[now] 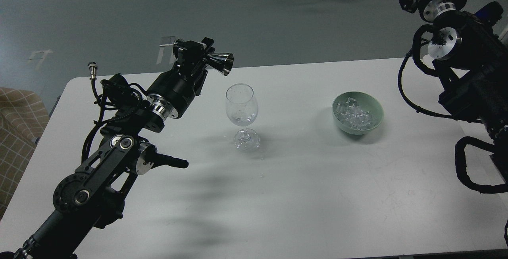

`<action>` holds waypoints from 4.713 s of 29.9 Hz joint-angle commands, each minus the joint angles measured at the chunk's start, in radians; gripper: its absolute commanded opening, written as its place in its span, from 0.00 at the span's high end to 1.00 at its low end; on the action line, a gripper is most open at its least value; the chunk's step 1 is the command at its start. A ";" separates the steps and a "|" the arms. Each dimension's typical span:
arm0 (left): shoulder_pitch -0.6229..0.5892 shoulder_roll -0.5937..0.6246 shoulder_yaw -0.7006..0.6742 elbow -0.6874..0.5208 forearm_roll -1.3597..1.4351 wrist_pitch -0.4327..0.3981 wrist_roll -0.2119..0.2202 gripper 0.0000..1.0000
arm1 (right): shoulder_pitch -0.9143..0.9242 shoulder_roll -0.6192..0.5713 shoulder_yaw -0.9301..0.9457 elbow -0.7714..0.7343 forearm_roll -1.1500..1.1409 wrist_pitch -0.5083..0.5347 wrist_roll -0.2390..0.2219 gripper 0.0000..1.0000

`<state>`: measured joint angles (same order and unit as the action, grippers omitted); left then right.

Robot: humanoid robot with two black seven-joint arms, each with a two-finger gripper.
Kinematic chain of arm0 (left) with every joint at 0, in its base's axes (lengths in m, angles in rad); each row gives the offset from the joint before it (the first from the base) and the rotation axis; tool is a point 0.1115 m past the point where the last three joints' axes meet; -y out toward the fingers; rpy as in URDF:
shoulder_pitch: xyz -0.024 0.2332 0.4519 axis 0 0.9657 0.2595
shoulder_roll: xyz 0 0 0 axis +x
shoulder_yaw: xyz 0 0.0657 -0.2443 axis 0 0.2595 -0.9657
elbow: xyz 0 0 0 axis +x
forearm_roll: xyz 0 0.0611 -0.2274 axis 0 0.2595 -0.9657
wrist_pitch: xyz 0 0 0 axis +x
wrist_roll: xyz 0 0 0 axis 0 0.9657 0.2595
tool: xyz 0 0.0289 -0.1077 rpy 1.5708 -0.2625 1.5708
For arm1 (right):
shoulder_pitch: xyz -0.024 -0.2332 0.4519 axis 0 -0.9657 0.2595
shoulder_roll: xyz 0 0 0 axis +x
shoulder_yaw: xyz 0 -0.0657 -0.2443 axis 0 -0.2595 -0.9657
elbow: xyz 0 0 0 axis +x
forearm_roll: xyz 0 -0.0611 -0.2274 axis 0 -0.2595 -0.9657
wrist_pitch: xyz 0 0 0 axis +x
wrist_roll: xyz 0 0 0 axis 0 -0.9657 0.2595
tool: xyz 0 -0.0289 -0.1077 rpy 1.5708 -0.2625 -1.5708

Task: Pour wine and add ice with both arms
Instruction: 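Turn the jigger upright and pull the left gripper back from the glass, then lower the jigger onto the table and open the left gripper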

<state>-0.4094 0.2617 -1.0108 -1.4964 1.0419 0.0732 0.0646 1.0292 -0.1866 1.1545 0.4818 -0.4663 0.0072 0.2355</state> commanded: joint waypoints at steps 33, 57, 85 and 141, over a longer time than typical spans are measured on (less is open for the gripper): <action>0.178 -0.005 -0.407 0.299 -0.951 -0.476 -0.020 0.91 | -0.015 -0.001 -0.002 0.000 -0.003 0.002 -0.001 0.00; -0.111 -0.130 -0.402 1.004 -1.056 -0.562 -0.092 0.85 | -0.021 0.004 -0.075 0.000 -0.003 -0.044 0.001 0.00; -0.144 -0.130 -0.388 1.016 -1.054 -0.521 -0.115 0.49 | -0.043 -0.025 -0.073 0.001 -0.002 -0.041 -0.001 0.00; -0.175 -0.111 -0.402 0.770 -1.062 -0.414 -0.121 0.13 | -0.043 -0.034 -0.073 -0.003 -0.002 -0.043 0.001 0.00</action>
<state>-0.5862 0.1340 -1.4161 -0.6525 -0.0224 -0.3815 -0.0538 0.9869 -0.2195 1.0815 0.4792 -0.4679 -0.0361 0.2358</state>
